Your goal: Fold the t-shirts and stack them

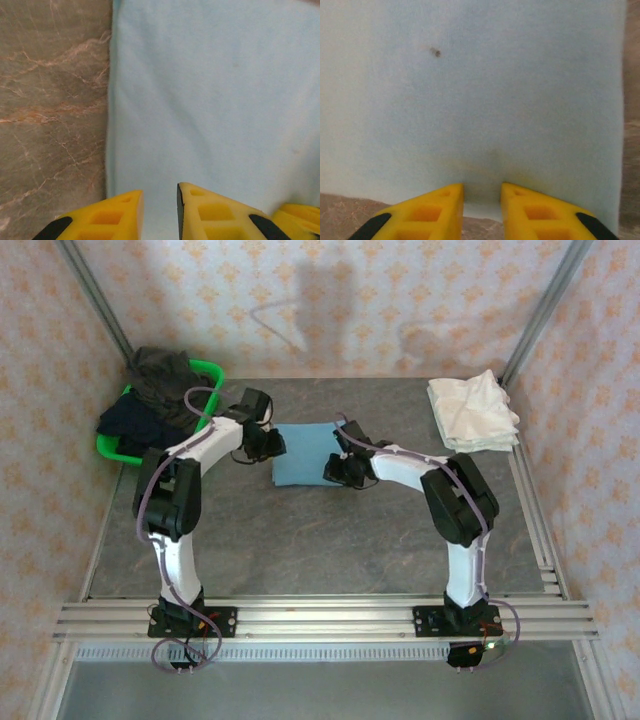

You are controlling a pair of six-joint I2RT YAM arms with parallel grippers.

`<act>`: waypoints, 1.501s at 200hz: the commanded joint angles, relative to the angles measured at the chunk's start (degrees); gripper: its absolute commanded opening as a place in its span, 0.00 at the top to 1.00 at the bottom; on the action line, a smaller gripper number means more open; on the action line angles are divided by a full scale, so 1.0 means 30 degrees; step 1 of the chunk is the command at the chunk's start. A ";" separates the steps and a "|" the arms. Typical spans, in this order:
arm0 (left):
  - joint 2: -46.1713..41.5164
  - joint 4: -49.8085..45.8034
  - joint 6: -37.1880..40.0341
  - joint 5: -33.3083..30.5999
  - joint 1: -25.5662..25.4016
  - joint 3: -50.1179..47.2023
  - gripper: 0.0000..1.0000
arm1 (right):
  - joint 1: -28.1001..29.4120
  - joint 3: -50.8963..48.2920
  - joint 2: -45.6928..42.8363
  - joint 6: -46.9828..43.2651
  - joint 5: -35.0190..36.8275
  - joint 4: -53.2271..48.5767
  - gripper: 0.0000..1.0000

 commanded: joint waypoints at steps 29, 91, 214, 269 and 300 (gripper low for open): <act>0.1195 -0.1465 0.0435 -0.0548 0.0372 0.1394 0.67 | -0.1238 0.3912 0.0135 -0.1752 0.2498 -0.3314 0.60; 0.4990 -0.2901 0.0479 -0.0448 0.0683 0.6253 0.63 | -0.1759 1.3424 0.7715 -0.4416 0.2471 -0.6529 0.57; 0.8170 -0.7874 0.2140 -0.0210 0.1063 1.6869 0.60 | 0.2970 -0.2520 -0.3094 0.1471 0.5214 -0.5972 0.62; -0.0761 -0.4214 0.1778 -0.1257 0.0510 0.4182 0.59 | 0.2579 -0.1922 -0.5686 -0.1303 0.8268 -0.5488 0.51; -0.7502 -0.1358 -0.0783 -0.1621 -0.0414 -0.4770 0.59 | 0.1812 0.0616 -0.2189 -0.2813 0.5825 -0.6384 0.56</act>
